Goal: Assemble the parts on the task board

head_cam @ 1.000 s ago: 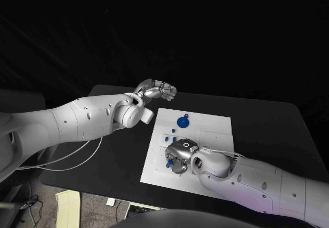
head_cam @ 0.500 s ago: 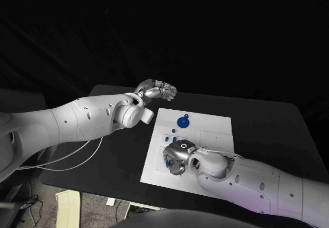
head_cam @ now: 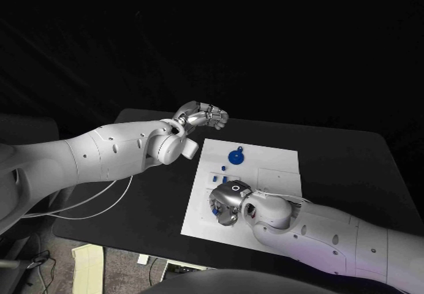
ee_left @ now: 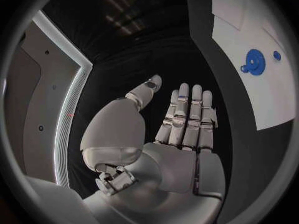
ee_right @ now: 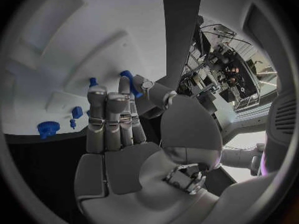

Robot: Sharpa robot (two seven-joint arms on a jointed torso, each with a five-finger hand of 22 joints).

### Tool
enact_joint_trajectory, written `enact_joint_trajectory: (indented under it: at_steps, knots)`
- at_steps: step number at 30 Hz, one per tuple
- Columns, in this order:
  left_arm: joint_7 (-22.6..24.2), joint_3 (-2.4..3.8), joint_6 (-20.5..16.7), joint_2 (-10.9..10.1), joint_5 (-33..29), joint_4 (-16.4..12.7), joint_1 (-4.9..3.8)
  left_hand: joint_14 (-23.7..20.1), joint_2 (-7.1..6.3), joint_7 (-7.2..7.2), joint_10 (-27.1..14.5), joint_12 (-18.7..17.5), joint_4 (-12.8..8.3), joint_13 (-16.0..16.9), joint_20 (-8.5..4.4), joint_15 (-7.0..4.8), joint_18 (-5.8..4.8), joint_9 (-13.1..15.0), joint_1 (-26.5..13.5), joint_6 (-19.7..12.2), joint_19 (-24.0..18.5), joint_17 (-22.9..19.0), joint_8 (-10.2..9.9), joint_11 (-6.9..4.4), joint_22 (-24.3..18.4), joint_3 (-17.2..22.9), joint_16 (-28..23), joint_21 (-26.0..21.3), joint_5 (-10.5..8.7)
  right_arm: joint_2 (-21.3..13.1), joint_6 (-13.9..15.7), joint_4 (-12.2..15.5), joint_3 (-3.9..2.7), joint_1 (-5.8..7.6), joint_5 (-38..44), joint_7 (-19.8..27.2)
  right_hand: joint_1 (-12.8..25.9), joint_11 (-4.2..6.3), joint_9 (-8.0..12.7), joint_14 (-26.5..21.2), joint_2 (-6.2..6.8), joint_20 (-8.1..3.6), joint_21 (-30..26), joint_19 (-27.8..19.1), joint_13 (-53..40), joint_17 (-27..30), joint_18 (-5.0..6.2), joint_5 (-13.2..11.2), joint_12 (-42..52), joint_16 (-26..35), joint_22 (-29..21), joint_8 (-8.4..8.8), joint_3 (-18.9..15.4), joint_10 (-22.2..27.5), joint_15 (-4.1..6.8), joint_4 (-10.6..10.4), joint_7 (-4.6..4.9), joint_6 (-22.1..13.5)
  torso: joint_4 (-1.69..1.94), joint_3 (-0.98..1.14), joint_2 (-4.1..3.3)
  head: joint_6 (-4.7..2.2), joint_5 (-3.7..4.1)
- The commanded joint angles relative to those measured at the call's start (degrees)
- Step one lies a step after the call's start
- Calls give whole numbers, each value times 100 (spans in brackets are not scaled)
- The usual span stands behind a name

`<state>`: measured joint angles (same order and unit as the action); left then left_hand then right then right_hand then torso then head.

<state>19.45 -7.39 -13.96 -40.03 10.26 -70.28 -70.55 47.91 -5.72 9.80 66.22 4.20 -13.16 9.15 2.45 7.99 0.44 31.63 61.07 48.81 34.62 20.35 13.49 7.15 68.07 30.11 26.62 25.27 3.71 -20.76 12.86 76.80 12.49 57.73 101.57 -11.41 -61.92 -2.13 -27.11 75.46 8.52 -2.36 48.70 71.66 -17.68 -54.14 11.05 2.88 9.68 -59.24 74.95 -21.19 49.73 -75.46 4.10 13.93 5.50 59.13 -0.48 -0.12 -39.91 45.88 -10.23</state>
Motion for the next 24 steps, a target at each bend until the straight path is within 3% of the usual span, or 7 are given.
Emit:
enact_joint_trajectory:
  at_steps: [1,5,7,9,15,24]
  knots:
    - [34,4,86,20,-25,1,-4,39,13,28,5,-18,23,-9,-11,10,105,-5,-27,-27,48,9,30,24,7,-2,-27,-23,1,-10,-178,-24,37,-47,-92,11,42,1,-55,-12,-14,-4,27,4,-7,0,395,47,-38,-4,103,-21,0,58,17,29,47,37,-4,2,0,-1,-4]
    - [32,3,88,15,-25,7,-4,39,14,29,4,-19,27,-10,-11,10,105,-6,-30,-29,48,10,30,24,9,-3,-29,-24,1,-20,-111,-33,37,-47,-207,53,91,-25,-36,-10,108,6,16,-4,-10,11,395,121,-91,10,94,33,-13,133,-7,18,80,-38,-4,2,-1,2,4]
    - [28,3,88,13,-25,10,-4,38,14,29,4,-19,28,-11,-10,11,105,-7,-31,-30,48,11,29,25,9,-4,-30,-25,1,-20,-96,-29,37,-47,-248,76,148,-54,-22,-5,194,9,16,3,-13,14,395,283,-141,12,92,82,-106,209,-35,5,114,-118,-5,2,-1,1,5]
    - [26,3,84,10,-25,11,-4,38,14,29,3,-19,29,-11,-10,11,104,-7,-32,-31,48,12,29,25,10,-4,-31,-26,0,-17,-42,-28,37,-47,-283,78,177,-101,5,-7,332,9,13,3,1,15,395,338,-220,13,90,160,-202,342,-80,7,173,-254,-6,4,-1,3,6]
    - [21,3,101,13,-26,10,-4,37,12,30,1,-20,35,-13,-10,12,103,-9,-39,-34,48,14,29,27,12,-8,-35,-30,-2,-27,149,-26,37,-46,-346,40,157,-294,86,-145,549,58,-84,-152,82,49,395,389,-505,83,79,406,-435,847,-265,-19,378,-730,-3,3,2,5,16]
    - [21,2,100,-5,-26,15,-4,36,11,31,-1,-21,38,-15,-10,12,103,-10,-41,-36,47,15,28,27,13,-9,-38,-32,-3,-94,265,2,36,-46,-351,-13,43,-402,111,-239,644,91,-140,-235,147,58,395,385,-590,73,82,512,-498,1130,-371,-96,501,-1004,1,4,0,4,17]
